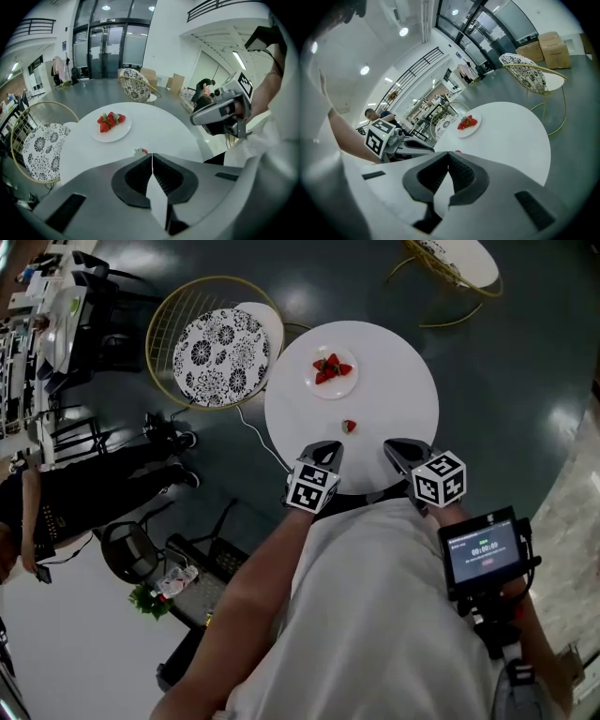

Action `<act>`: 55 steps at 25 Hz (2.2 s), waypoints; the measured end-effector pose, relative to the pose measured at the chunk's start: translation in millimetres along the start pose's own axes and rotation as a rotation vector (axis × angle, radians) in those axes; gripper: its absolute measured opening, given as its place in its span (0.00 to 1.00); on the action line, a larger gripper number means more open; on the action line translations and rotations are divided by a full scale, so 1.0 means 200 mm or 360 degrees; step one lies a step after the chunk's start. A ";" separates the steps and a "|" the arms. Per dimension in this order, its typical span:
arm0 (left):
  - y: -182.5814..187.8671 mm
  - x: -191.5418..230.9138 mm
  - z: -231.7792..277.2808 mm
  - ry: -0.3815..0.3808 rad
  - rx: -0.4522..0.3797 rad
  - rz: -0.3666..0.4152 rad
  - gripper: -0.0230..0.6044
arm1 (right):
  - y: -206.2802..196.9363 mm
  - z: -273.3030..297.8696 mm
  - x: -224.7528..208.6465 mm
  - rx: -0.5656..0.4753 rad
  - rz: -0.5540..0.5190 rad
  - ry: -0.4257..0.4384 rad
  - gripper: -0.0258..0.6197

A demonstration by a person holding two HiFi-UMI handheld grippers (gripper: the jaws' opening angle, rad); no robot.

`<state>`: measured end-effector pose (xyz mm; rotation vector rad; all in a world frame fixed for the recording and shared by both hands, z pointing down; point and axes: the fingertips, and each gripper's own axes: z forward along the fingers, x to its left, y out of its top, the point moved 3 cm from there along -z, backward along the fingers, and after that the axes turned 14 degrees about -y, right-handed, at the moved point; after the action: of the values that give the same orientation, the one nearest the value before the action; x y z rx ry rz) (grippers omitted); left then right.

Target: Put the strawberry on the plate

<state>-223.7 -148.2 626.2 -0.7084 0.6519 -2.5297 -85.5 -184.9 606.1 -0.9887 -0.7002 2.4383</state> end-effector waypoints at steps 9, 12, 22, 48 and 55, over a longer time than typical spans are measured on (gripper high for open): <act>0.07 0.08 0.17 -0.0102 0.0182 0.0154 0.05 | -0.01 -0.02 -0.07 -0.0042 0.0126 -0.0090 0.05; 0.07 0.10 0.21 -0.0118 0.0233 0.0218 0.05 | -0.03 -0.02 -0.07 -0.0036 0.0154 -0.0102 0.05; 0.06 0.19 0.34 -0.0183 0.0437 0.0491 0.21 | -0.11 -0.01 -0.07 -0.0060 0.0257 -0.0171 0.05; 0.17 0.22 0.45 -0.0305 0.0598 0.0561 0.27 | -0.04 -0.06 -0.12 -0.0092 0.0402 -0.0292 0.05; 0.23 0.27 0.35 -0.0243 0.0395 0.0256 0.26 | 0.05 -0.03 -0.09 -0.0057 0.0313 -0.0248 0.05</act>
<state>-213.3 -235.7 674.6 -0.7198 0.3217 -2.3280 -71.8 -200.3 606.5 -0.9274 -0.7311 2.7057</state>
